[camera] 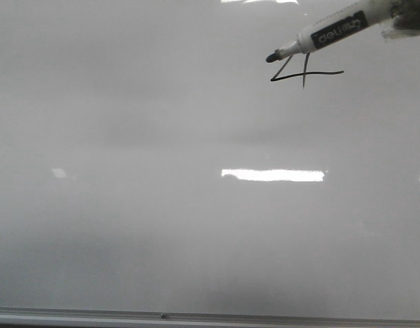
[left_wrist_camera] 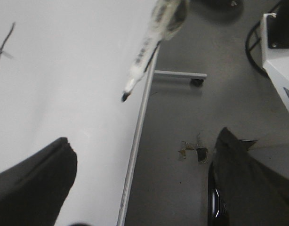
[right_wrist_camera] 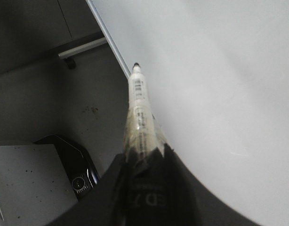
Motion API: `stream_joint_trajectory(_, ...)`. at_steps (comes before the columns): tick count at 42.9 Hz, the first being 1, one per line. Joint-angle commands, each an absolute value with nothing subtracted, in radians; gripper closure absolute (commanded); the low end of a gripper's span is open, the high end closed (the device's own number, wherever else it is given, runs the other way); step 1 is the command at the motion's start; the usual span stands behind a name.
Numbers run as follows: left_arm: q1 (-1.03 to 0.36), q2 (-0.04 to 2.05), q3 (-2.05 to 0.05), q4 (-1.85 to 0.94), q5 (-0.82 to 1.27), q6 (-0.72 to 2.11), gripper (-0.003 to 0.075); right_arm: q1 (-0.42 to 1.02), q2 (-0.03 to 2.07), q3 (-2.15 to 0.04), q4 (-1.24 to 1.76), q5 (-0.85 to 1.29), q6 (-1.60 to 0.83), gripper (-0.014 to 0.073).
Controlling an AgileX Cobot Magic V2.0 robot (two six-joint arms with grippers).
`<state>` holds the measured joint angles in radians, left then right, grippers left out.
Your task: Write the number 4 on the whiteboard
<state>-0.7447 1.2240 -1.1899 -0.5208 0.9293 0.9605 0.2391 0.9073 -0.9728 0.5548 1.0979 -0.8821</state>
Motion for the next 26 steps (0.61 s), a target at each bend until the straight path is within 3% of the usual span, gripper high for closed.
stream_joint_trajectory(1,-0.811,1.265,-1.263,-0.557,0.866,0.985,0.0142,0.239,0.896,-1.005,0.607,1.070,-0.896,0.0654)
stream_joint_trajectory(15,-0.883,1.474,-1.396,-0.539,0.863,0.985,0.0149,0.239,0.896,-1.005,0.607,1.066,-0.896,0.0654)
stream_joint_trajectory(26,-0.904,1.534,-1.415,-0.543,0.811,0.988,0.0253,0.239,0.896,-1.005,0.607,1.065,-0.896,0.0654)
